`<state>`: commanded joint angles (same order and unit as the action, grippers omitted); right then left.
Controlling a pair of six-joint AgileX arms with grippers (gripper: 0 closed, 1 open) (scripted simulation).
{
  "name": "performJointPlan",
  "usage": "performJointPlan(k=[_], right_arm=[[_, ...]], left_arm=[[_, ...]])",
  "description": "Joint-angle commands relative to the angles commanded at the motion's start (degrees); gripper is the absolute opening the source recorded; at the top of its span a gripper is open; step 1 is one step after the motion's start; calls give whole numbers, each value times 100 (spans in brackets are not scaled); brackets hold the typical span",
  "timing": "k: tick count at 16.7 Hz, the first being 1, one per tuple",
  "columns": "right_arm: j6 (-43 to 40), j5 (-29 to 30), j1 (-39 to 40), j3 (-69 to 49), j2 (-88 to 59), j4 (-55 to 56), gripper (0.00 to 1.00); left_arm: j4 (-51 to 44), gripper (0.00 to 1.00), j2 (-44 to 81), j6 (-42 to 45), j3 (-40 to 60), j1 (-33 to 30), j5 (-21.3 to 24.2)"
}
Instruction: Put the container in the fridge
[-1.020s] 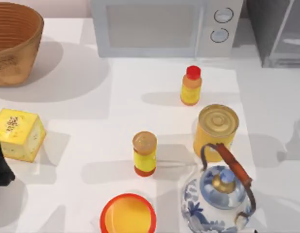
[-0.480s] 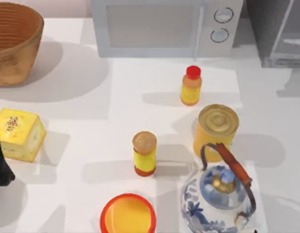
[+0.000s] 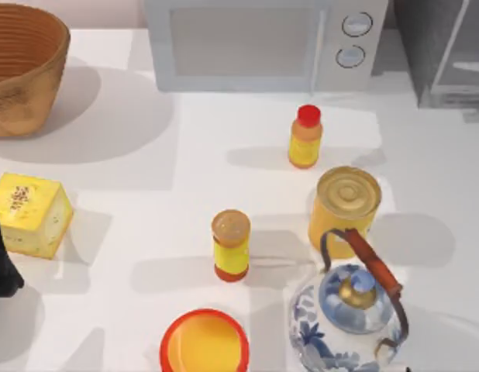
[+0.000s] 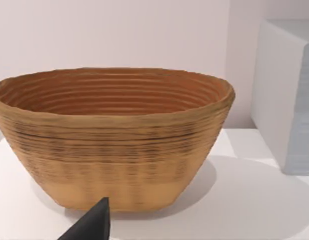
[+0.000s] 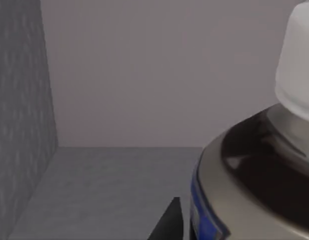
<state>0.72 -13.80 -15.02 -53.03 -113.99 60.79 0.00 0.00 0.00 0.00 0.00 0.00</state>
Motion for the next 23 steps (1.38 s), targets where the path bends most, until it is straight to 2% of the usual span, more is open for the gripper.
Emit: performJointPlan(k=[4, 12, 23], right_arm=[[2, -81, -99, -324, -674, 360, 1], [10, -60, -54, -504, -807, 266, 1], [-1, 197, 188, -2989, -2109, -922, 1]], left_arm=[[0, 100, 0, 0, 0, 0, 0], [0, 100, 0, 0, 0, 0, 0], [0, 100, 0, 0, 0, 0, 0]])
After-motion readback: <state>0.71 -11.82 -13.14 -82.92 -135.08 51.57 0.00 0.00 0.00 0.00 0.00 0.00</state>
